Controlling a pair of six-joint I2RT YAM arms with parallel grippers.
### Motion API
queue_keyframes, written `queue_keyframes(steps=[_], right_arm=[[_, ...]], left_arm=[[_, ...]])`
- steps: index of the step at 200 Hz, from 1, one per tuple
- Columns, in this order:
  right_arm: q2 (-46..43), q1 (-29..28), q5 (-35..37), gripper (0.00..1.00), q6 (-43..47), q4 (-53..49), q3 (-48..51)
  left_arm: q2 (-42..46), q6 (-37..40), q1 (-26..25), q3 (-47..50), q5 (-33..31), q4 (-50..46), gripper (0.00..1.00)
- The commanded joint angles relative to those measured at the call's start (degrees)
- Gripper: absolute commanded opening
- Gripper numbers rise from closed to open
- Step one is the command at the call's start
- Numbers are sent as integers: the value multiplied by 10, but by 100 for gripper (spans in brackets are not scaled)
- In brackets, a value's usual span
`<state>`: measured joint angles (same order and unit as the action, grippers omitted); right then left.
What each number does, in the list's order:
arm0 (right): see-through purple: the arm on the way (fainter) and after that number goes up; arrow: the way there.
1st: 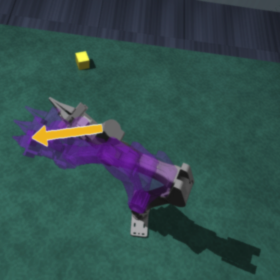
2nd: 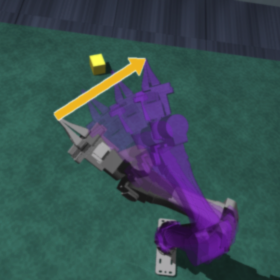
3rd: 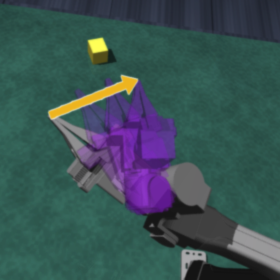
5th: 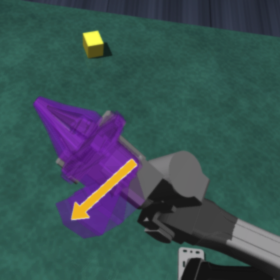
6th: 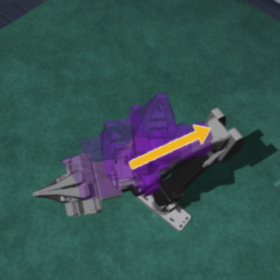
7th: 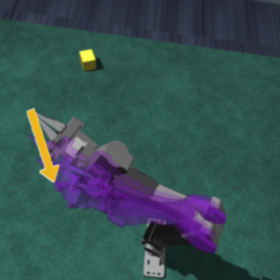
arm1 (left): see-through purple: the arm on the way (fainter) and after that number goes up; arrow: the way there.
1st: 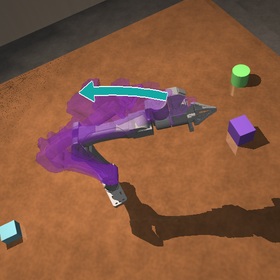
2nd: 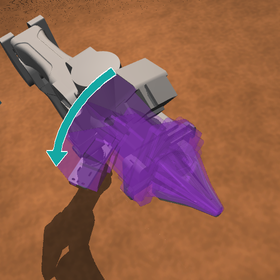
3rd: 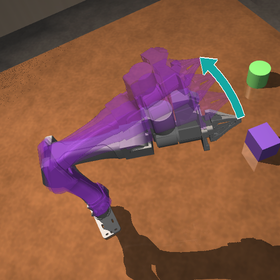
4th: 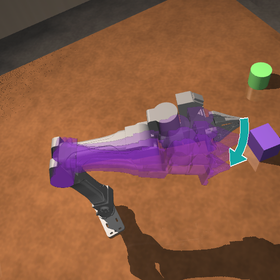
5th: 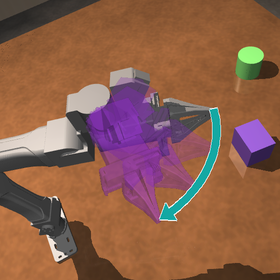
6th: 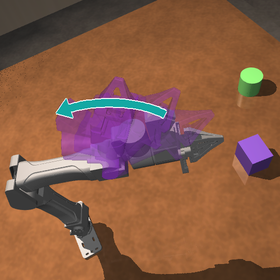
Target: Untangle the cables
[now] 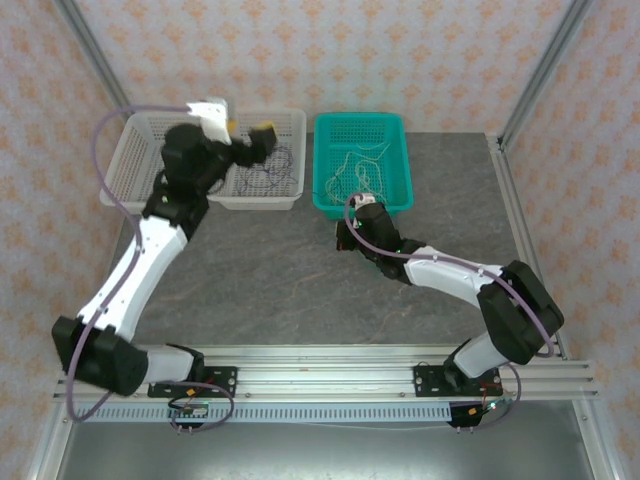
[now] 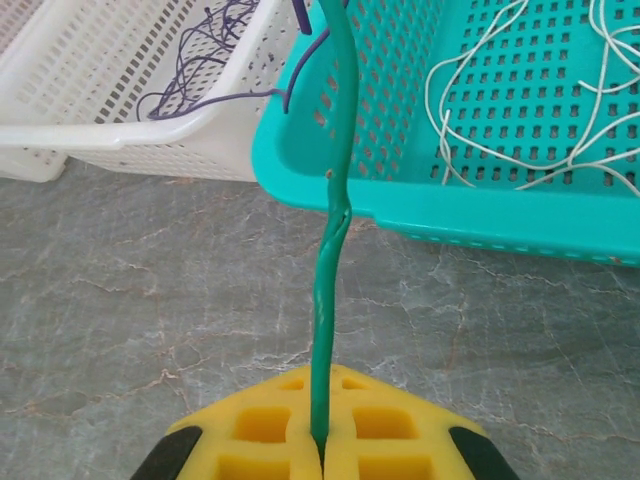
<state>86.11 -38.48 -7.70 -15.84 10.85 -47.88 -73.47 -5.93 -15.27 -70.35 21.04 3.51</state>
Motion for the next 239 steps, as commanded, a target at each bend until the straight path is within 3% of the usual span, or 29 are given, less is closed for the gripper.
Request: queue_keyframes(steps=[1,62,87,133,167,179,187,201,217,239], right_arm=[[-4,-2,-19,0,3,-13,-20],[-56,-1,-43,0,-17,-12,-10],[-66,-1,-76,0,-25,-16,-17],[-70,-1,-81,0,-32,-37,-32],[-72,-1,-84,0,-43,-40,-35],[-74,-1,-82,0,-44,-43,-37],[-77,-1,-78,0,-46,-45,-37],[-80,-1,-71,0,-50,-48,-36],[-81,0,-56,0,-53,-60,-37],[-83,0,-40,0,-49,-75,-24]], left_arm=[[-5,129,-51,97,64,53,93],[-51,185,-78,198,62,152,90],[-96,219,-94,183,27,157,90],[-206,200,-110,116,23,207,90],[-279,168,-116,66,-68,253,89],[-295,161,-115,49,-86,256,82],[-302,157,-116,39,-93,255,73],[-309,151,-115,30,-110,258,44],[-302,143,-114,24,-136,254,1],[-286,89,-91,-7,-187,199,0]])
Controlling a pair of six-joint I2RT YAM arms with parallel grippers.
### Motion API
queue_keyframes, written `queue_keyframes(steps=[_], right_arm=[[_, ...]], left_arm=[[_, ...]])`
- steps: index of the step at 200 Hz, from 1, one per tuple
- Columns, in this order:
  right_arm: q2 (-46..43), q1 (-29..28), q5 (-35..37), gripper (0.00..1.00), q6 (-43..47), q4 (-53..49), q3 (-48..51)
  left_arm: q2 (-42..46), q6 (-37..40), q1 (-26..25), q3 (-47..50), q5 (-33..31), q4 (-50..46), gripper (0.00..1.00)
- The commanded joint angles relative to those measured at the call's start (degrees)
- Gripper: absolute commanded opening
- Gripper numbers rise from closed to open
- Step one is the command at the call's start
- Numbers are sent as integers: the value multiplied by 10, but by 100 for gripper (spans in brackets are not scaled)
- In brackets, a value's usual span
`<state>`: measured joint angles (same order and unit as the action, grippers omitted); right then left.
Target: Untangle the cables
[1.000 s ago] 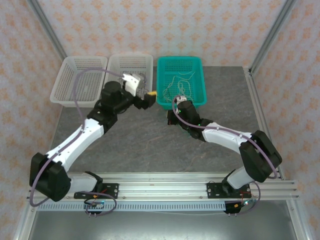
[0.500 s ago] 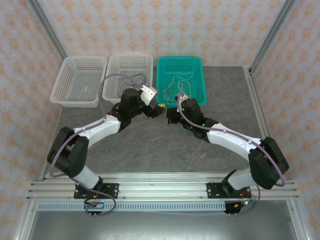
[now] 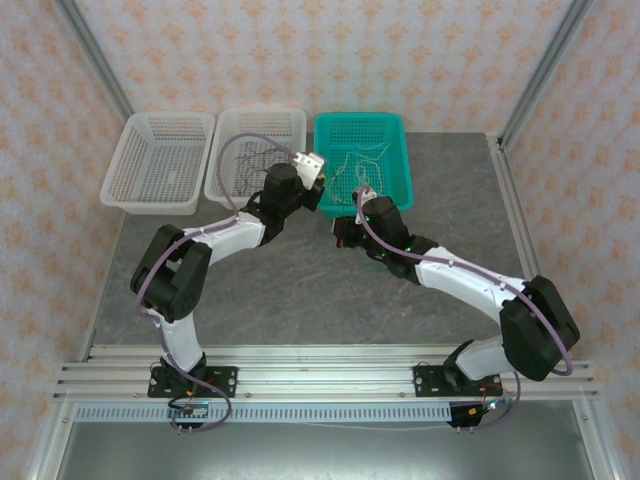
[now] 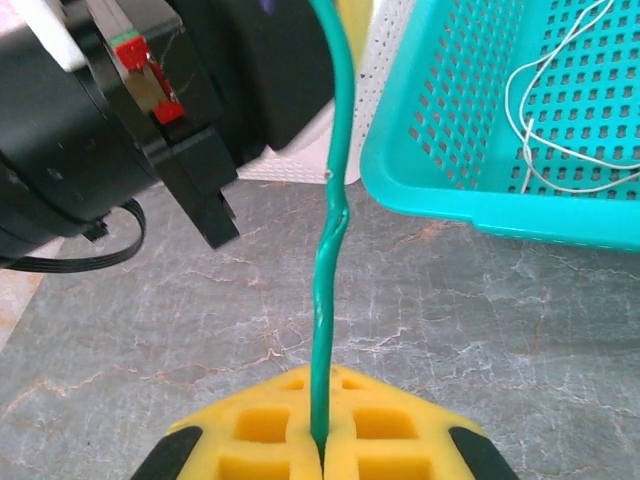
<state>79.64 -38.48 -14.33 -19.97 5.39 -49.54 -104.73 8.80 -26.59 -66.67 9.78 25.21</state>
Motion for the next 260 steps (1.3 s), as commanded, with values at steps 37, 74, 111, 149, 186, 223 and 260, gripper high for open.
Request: queue_keyframes(steps=[37,74,111,149,186,223,260], right_arm=[[-43,0,27,0,-1,-17,50],[-79,3,35,0,0,-14,81],[-73,4,18,0,3,-4,53],[-47,3,6,0,18,6,22],[-23,4,-21,0,31,33,6],[-13,3,-75,0,38,57,-7],[-26,1,-131,0,37,100,9]], left_arm=[[13,-200,113,-114,-95,-119,0],[-29,-202,134,-190,-117,-211,0],[46,-316,158,-149,-139,-196,100],[172,-388,166,-139,8,-290,100],[302,-467,130,-32,141,-294,99],[366,-487,12,53,114,-273,98],[325,-589,-45,136,77,-129,98]])
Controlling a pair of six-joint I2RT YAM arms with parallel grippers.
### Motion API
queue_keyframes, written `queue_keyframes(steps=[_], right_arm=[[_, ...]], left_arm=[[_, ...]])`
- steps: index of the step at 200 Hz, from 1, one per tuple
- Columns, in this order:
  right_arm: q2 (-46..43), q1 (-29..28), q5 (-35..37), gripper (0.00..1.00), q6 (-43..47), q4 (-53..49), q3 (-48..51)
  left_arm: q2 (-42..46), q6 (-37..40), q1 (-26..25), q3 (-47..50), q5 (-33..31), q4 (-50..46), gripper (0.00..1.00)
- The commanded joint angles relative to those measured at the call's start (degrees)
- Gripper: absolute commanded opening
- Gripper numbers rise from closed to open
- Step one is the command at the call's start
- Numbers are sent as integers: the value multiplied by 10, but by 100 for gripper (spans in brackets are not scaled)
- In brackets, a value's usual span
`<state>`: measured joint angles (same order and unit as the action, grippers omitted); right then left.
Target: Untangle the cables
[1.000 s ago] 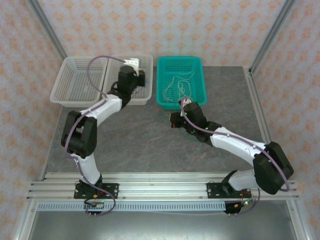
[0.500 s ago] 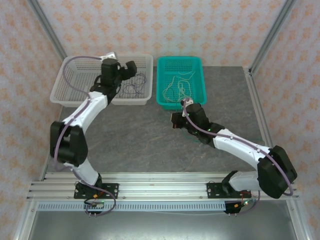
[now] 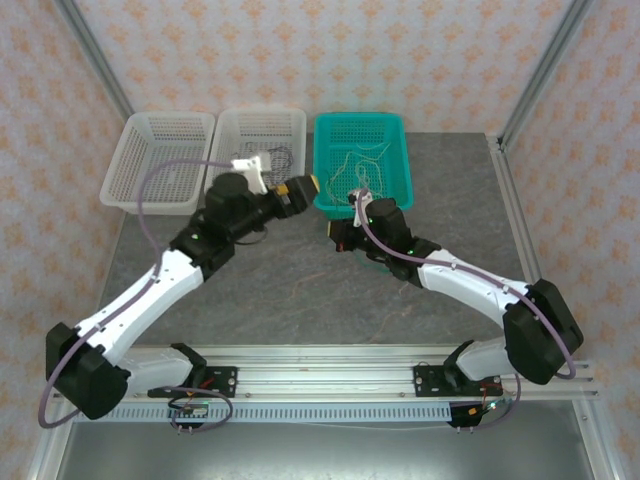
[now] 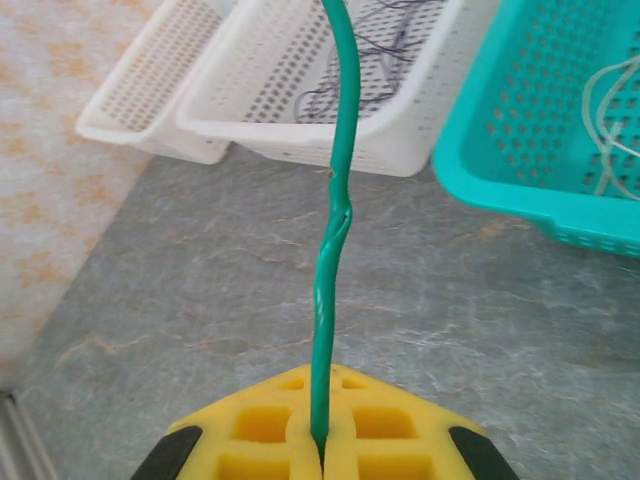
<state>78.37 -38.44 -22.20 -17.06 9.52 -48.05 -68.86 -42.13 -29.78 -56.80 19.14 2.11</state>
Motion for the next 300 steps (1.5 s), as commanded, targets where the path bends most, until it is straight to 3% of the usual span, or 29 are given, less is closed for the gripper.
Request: queue_keyframes(steps=[1,36,51,88,117,161,172,182,202,229,255,267,282,300], right_arm=[[-14,0,-54,0,8,60,-5],[-35,-3,-85,0,17,62,10],[-45,-5,-92,0,20,66,16],[-65,-7,-85,0,22,84,36],[-81,-7,-60,15,31,89,77],[-120,-5,53,15,50,115,198],[-135,-3,71,17,52,114,218],[-153,-1,92,27,52,112,235],[-182,3,115,32,60,109,260],[-196,9,118,28,70,106,273],[-186,12,122,35,72,119,278],[-184,12,119,41,72,127,277],[-179,12,107,57,74,143,270],[-173,12,37,74,108,171,245]], left_arm=[[-36,-80,-14,37,-16,104,98],[-97,-78,-46,3,-6,148,92],[-108,-80,-54,-4,-20,152,81],[-91,-87,-54,20,-73,156,0],[-23,-54,-52,23,-139,104,0],[43,7,-17,-47,-161,-11,0],[56,22,3,-63,-168,-36,0],[64,30,27,-80,-165,-57,0],[68,38,86,-128,-135,-89,0],[53,69,139,-215,-120,-138,0],[15,99,172,-303,-115,-190,0],[-2,106,187,-332,-112,-205,0],[-17,103,211,-354,-86,-209,0],[-35,101,228,-381,-42,-233,0]])
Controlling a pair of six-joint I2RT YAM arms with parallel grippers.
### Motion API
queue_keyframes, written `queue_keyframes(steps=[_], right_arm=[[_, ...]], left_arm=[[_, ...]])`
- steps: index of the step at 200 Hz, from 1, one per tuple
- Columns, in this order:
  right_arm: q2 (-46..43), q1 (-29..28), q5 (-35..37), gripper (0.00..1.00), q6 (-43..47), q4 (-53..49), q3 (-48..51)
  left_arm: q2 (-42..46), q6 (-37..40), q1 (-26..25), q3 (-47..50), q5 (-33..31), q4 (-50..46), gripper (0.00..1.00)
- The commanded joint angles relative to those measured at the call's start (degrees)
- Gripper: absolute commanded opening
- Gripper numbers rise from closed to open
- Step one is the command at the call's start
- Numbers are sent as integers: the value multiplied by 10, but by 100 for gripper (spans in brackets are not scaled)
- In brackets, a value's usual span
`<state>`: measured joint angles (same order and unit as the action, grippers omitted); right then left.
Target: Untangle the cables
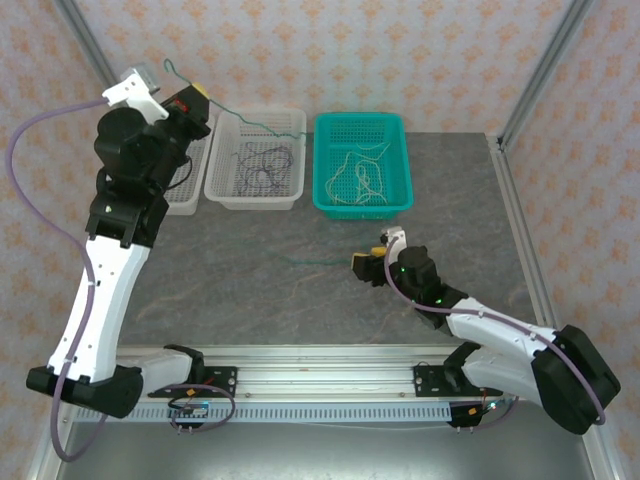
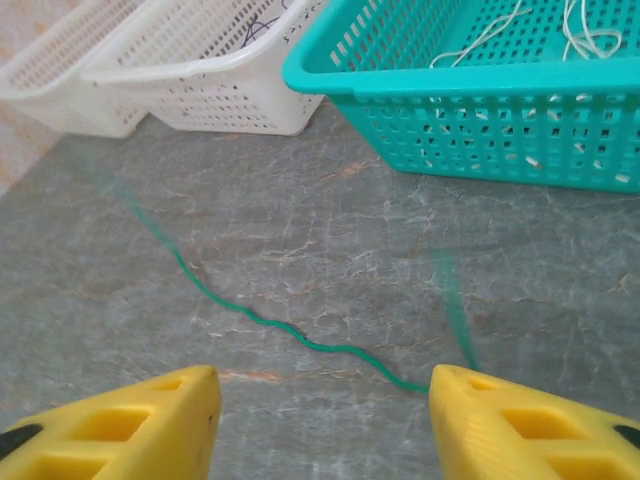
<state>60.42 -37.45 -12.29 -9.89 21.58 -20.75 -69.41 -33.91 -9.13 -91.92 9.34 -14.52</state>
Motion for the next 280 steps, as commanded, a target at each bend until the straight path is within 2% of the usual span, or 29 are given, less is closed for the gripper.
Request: queue_keyframes(steps=[1,16,29,45,67,87,111,130,156,184,190,194,211,219,238,270,280], right_arm=[[7,2,-66,75,40,51,-30],[20,1,-106,82,72,72,-58],[40,2,-120,84,88,77,-86],[70,2,-139,84,94,76,-115],[109,-1,-157,84,77,88,-130],[114,-3,-156,84,58,102,-120],[91,-3,-145,84,54,85,-102],[53,-3,-132,84,62,63,-87],[2,-3,-119,85,82,25,-75],[-41,-4,-101,85,82,1,-68],[-50,-3,-98,85,78,2,-64],[-55,-3,-96,85,76,3,-61],[-73,-3,-86,85,66,-1,-51],[-80,-3,-79,85,63,-9,-48],[-91,-4,-66,85,63,-28,-45],[-95,-3,-60,85,62,-28,-45],[-93,-4,-60,85,62,-27,-48]], left_arm=[[-30,20,22,-31,57,-68,0],[-27,20,22,-27,66,-69,0],[-15,22,23,-9,43,-63,0],[-7,30,27,-10,-16,-95,0],[-6,62,45,-8,-128,-106,0],[-14,64,77,12,-210,-60,0],[-43,80,119,33,-273,19,0],[-93,79,162,27,-262,65,0],[-191,45,209,-16,-192,90,0],[-311,15,239,-117,-175,33,0],[-335,6,246,-141,-175,16,7],[-349,0,251,-155,-172,6,16],[-410,-22,270,-207,-115,-19,59],[-431,-32,276,-227,-82,-34,68],[-428,-47,278,-236,-52,-84,75],[-286,-103,274,-52,-27,0,73],[-245,-111,268,-9,-27,0,72]])
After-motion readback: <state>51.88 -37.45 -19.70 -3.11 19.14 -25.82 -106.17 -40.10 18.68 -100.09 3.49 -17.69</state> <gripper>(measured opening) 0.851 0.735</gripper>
